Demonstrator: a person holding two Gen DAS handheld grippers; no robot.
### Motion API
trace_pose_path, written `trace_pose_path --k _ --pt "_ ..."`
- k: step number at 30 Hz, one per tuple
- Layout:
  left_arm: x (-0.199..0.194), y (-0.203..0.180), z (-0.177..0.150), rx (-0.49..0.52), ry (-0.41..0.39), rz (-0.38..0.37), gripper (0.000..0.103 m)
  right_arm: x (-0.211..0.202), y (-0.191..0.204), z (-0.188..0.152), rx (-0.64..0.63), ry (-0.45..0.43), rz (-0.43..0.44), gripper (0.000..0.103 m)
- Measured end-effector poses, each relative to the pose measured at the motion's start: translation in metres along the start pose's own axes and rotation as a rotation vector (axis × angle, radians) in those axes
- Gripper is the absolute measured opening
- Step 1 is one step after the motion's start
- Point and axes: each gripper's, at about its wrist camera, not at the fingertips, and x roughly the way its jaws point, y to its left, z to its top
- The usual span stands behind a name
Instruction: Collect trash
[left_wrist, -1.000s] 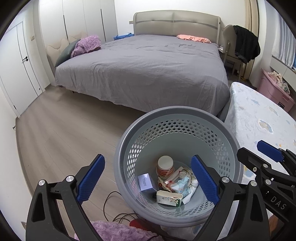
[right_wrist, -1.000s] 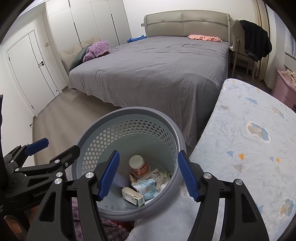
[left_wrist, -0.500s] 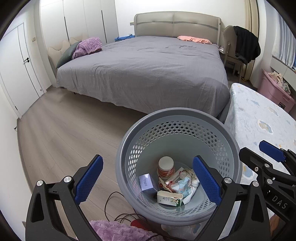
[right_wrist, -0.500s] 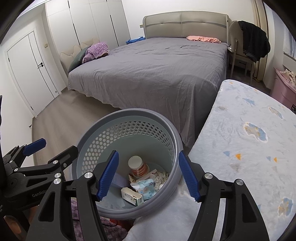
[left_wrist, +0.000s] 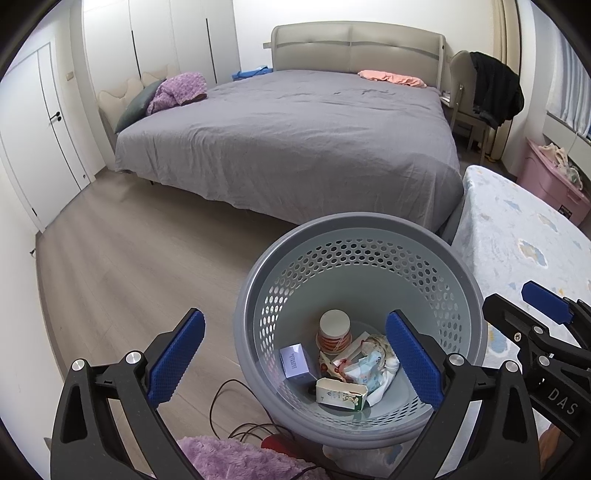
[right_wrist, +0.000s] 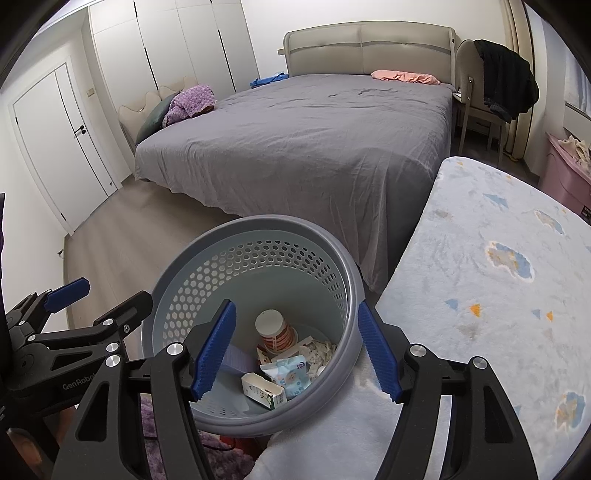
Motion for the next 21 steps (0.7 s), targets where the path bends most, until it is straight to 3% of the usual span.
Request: trace_pose_path --k 21 --pt "0.0026 -0.0022 -0.0015 0.008 0.008 0.008 0.097 -0.0018 0.0004 -0.0004 0.001 -0.004 -0.003 0.066"
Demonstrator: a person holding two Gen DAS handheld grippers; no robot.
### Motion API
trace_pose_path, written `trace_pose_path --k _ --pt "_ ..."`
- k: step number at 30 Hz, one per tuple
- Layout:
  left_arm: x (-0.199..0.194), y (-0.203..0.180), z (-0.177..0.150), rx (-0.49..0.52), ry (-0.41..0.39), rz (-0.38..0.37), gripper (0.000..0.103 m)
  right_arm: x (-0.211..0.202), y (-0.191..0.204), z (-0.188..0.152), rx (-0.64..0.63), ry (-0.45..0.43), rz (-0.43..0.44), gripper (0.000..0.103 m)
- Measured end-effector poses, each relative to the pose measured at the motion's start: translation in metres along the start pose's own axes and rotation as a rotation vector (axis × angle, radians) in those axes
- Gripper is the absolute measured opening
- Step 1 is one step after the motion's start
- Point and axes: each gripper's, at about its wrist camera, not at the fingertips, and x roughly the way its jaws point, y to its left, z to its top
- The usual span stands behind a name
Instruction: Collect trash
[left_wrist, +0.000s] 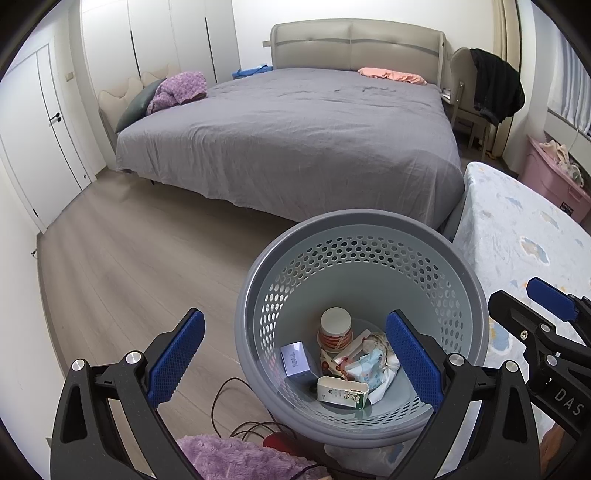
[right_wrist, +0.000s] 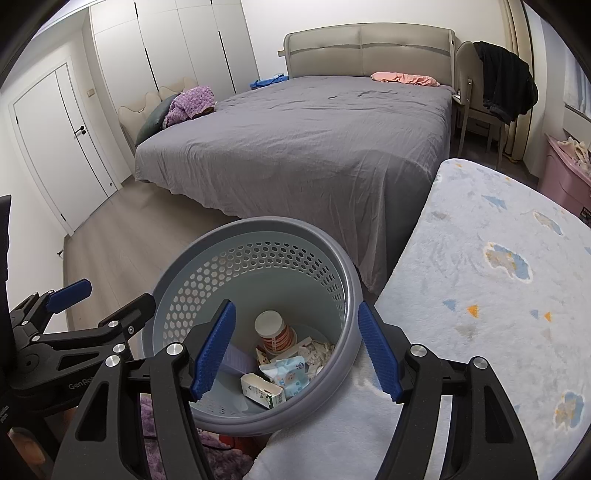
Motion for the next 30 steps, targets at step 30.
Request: trace_pose_path --k 30 --pt "0.0004 0.0001 -0.0001 -0.01 -0.004 0.017 0.097 -0.0009 0.0008 0.0008 -0.002 -0.002 -0.001 0.066"
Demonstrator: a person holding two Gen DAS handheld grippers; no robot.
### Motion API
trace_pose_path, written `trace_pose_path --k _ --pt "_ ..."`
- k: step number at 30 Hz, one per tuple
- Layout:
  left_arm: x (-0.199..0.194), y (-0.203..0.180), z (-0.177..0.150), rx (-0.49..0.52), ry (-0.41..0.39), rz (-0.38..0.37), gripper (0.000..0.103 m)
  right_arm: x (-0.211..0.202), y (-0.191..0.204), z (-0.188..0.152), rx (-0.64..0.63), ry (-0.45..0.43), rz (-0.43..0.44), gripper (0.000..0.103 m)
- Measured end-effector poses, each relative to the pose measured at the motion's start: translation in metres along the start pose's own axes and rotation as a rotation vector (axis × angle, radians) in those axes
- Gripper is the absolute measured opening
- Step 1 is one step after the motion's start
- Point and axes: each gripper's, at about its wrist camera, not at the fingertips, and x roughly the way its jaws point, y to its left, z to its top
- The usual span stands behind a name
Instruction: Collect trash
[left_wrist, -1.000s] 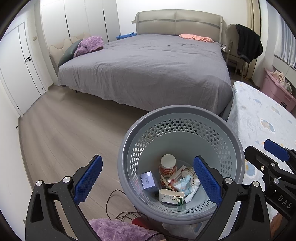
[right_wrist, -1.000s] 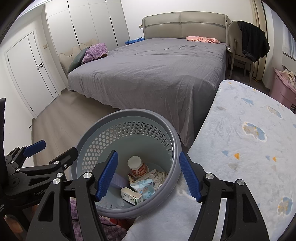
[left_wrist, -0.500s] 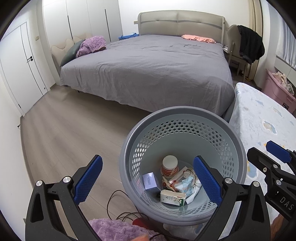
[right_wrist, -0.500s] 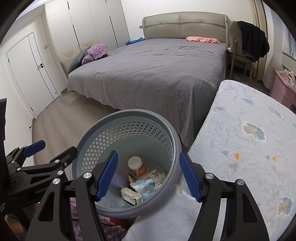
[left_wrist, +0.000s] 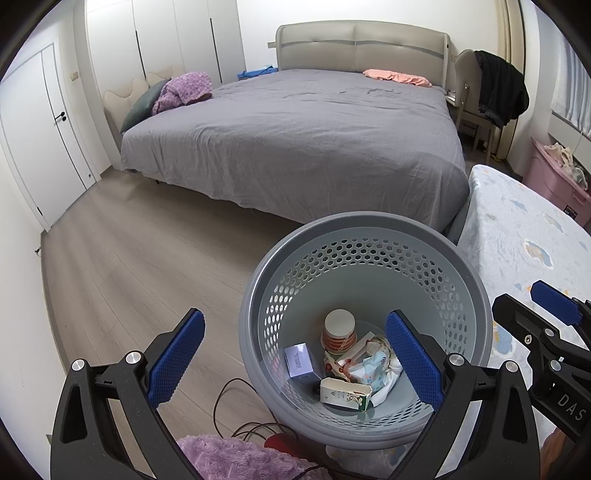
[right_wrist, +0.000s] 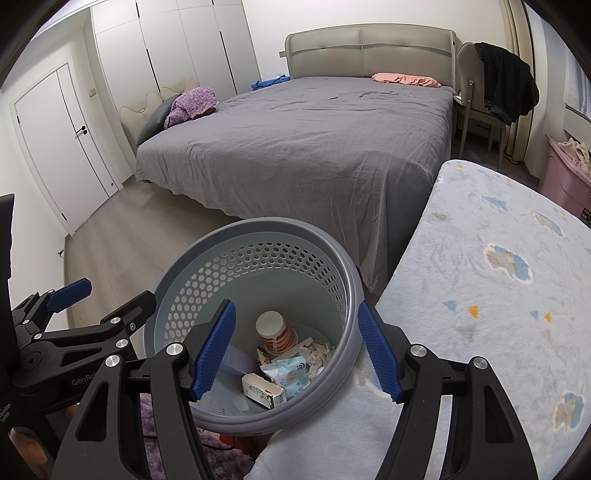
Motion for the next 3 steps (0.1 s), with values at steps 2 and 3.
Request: trace_pose_path --k 2,3 --pt "-0.0004 0.0003 0.0004 0.0 0.0 -0.001 0.097 0.0 0.0 0.0 0.0 0.0 0.001 0.066" --pt "-0.0005 0.0003 0.0004 0.0 0.0 -0.001 0.097 0.0 0.0 0.0 0.0 0.0 0.0 0.066"
